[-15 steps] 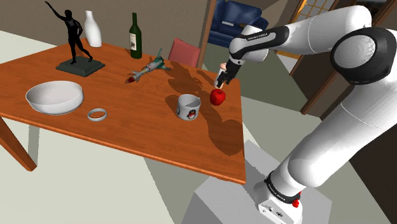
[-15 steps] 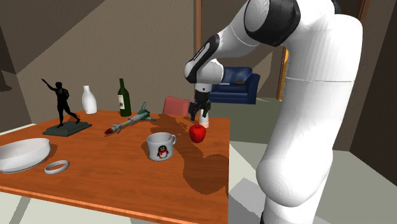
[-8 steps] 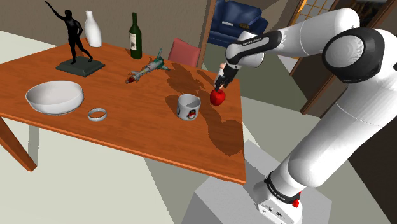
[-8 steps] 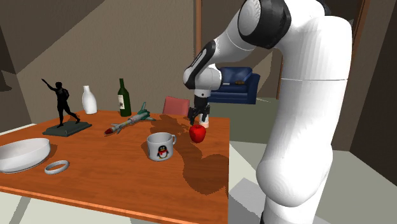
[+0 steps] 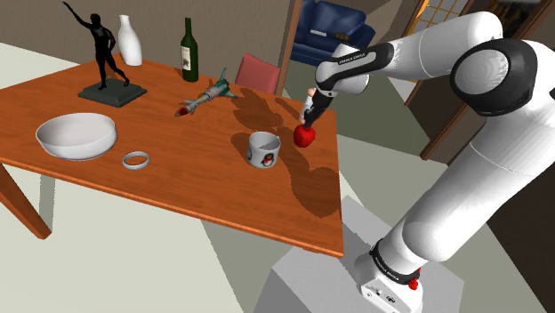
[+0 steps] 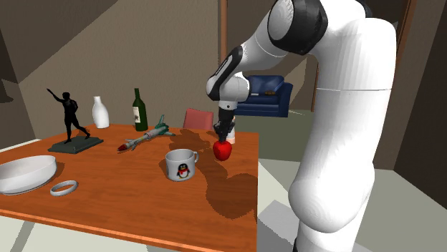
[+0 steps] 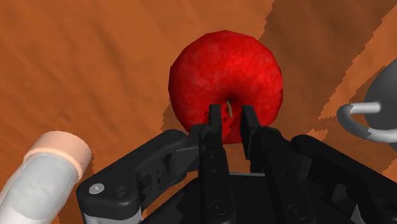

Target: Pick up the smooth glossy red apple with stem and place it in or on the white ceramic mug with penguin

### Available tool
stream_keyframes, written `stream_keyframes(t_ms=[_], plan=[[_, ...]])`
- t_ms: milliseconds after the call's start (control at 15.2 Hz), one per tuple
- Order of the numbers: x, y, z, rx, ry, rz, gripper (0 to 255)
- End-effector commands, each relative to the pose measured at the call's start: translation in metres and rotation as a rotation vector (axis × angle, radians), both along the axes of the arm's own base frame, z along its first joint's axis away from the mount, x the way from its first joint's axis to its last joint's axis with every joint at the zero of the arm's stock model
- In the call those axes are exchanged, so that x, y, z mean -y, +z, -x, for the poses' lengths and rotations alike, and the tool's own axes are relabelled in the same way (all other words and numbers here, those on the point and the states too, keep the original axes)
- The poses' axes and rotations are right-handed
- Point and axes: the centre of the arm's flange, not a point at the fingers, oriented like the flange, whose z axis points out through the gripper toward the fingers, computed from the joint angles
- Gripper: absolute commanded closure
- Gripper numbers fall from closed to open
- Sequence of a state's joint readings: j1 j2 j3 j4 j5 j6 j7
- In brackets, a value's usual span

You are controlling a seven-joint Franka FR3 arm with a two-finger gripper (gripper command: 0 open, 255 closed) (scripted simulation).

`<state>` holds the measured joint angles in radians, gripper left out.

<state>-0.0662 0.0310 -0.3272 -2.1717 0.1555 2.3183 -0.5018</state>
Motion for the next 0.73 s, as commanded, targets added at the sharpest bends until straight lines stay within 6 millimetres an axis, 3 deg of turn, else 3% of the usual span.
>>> stream_keyframes(t_ms=[0,396,660], plan=[[0.000,0.000,0.000,0.000,0.000,0.000,255],[0.000,0.000,0.000,0.000,0.000,0.000,255],[0.000,0.021,0.000,0.000,0.000,0.000,255]])
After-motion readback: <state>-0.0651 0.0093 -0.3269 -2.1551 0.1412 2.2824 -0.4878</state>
